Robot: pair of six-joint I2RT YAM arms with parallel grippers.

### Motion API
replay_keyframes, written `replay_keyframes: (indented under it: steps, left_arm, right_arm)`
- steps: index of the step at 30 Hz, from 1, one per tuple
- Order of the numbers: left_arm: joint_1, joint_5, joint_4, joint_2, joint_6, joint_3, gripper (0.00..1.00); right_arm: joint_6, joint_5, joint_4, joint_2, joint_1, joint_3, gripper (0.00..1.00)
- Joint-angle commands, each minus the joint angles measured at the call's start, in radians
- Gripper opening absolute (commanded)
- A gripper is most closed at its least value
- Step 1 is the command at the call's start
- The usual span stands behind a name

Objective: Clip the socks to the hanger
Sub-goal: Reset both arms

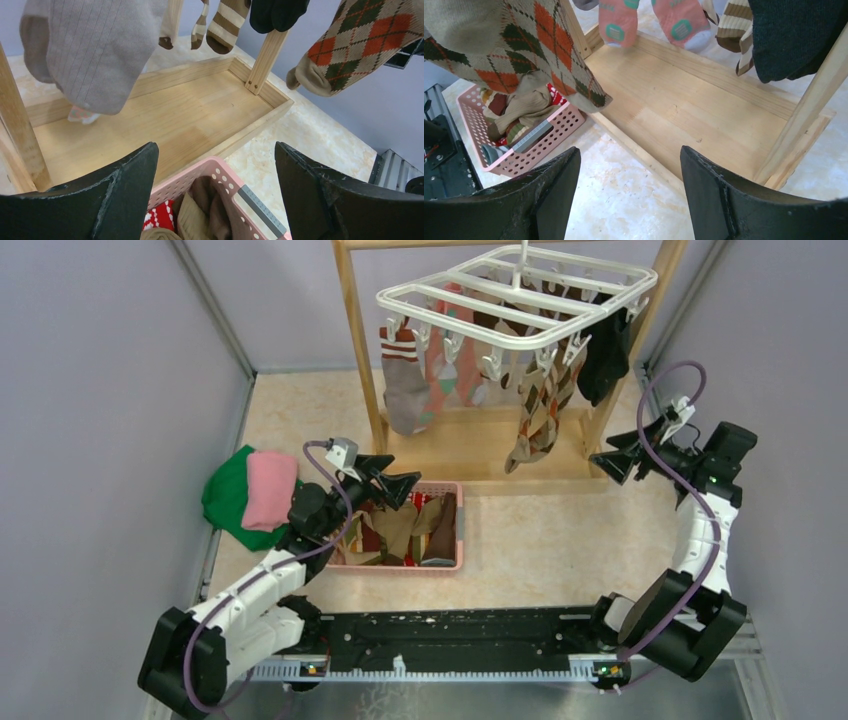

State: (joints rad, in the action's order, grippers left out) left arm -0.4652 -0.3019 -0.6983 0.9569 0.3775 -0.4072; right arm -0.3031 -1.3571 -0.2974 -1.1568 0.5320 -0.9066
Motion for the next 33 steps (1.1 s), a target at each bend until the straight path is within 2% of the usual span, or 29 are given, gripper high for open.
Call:
replay_keyframes:
  steps: [1, 11, 14, 17, 22, 23, 24, 27, 30, 33]
  left_arm:
    - [0.007, 0.009, -0.068, -0.051, 0.03, 0.05, 0.91]
    - [0.008, 0.029, -0.037, -0.092, 0.102, 0.063, 0.98]
    - [0.041, -0.028, -0.054, -0.085, 0.169, 0.054, 0.98]
    - [0.113, -0.124, -0.059, -0.077, 0.251, 0.033, 0.98]
    - [0.328, -0.329, -0.12, -0.054, 0.466, 0.03, 0.98]
    - [0.371, -0.368, -0.133, -0.05, 0.514, 0.029, 0.98]
    - [0.404, -0.399, -0.132, -0.051, 0.536, 0.023, 0.98]
    - [0.458, -0.45, -0.001, -0.089, 0.481, -0.033, 0.98]
    - [0.484, -0.373, 0.308, -0.17, 0.294, -0.144, 0.98]
    - [0.484, -0.268, 0.517, -0.242, 0.138, -0.263, 0.98]
  right_arm:
    - [-0.089, -0.027, -0.027, -0.003, -0.005, 0.002, 0.72]
    - [-0.213, 0.05, -0.151, -0.01, 0.008, -0.042, 0.73]
    - [-0.206, 0.091, -0.153, -0.004, 0.024, -0.052, 0.75]
    - [-0.176, 0.125, -0.138, 0.002, 0.046, -0.054, 0.79]
    - [-0.12, 0.19, -0.117, 0.012, 0.082, -0.068, 0.85]
    - [-0.109, 0.205, -0.113, 0.014, 0.09, -0.073, 0.89]
    - [-0.096, 0.225, -0.11, 0.015, 0.097, -0.078, 0.97]
    - [-0.033, 0.282, -0.111, 0.02, 0.132, -0.117, 0.99]
    - [0.085, 0.439, -0.096, 0.018, 0.171, -0.191, 0.99]
    - [0.199, 0.544, -0.072, 0.023, 0.238, -0.263, 0.99]
